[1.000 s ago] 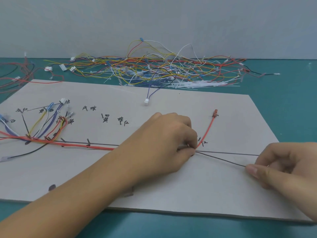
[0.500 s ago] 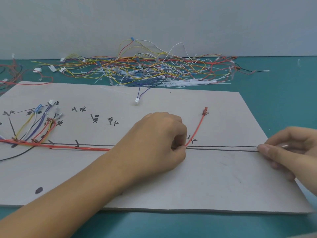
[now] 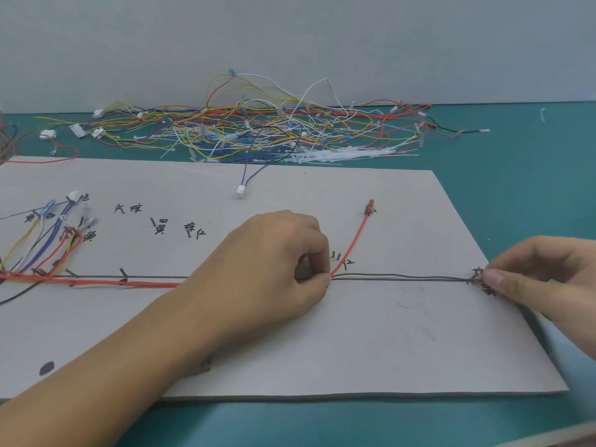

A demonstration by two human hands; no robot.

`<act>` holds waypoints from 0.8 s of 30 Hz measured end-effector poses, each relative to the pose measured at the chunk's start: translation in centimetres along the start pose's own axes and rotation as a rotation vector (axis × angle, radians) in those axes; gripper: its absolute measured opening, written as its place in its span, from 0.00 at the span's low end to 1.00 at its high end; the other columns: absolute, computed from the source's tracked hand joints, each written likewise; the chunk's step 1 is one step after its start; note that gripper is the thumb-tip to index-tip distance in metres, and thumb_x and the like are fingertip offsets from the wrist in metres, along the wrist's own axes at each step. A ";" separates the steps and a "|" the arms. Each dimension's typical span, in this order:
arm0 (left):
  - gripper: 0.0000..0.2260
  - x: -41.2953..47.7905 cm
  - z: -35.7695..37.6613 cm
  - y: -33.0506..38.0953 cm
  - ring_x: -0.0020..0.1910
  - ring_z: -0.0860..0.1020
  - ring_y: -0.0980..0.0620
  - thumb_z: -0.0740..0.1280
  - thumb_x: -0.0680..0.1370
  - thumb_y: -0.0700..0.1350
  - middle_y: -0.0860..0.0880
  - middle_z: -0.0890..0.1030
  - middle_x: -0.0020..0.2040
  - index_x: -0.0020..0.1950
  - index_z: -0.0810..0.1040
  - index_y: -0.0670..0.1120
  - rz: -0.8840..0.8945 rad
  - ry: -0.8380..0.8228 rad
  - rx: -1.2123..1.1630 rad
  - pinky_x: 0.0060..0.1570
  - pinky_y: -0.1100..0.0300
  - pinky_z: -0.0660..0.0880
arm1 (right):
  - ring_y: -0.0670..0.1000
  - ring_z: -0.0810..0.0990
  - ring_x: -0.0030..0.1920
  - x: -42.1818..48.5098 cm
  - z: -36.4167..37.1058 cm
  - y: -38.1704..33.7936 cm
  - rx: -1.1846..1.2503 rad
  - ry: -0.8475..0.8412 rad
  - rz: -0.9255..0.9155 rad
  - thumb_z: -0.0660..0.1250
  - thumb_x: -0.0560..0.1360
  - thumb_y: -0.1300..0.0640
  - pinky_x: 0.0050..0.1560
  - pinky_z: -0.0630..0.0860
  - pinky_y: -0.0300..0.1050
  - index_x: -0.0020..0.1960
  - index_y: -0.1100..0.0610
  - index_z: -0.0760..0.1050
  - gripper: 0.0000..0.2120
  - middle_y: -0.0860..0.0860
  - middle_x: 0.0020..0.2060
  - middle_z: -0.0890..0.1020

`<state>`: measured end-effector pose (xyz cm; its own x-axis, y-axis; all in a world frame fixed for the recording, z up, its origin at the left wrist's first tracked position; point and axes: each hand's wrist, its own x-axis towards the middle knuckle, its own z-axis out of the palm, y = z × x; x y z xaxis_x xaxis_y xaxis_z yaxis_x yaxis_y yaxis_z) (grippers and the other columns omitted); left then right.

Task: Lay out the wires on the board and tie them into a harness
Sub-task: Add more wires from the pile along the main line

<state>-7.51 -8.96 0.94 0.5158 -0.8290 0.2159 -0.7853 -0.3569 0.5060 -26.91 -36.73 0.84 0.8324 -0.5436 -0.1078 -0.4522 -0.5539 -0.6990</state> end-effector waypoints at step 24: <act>0.06 -1.0 -1.0 -1.4 0.49 0.78 0.57 0.75 0.75 0.44 0.59 0.78 0.48 0.50 0.84 0.54 0.036 -0.022 -0.111 0.47 0.62 0.74 | 0.48 0.74 0.23 0.0 1.6 -0.5 -0.233 0.258 -0.006 0.60 0.64 0.42 0.17 0.71 0.42 0.64 0.30 0.75 0.28 0.44 0.30 0.81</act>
<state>-6.60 -7.16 0.85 0.4794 -0.8501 0.2180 -0.7598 -0.2777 0.5878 -26.19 -35.46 0.08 0.7402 -0.6651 0.0989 -0.5335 -0.6704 -0.5156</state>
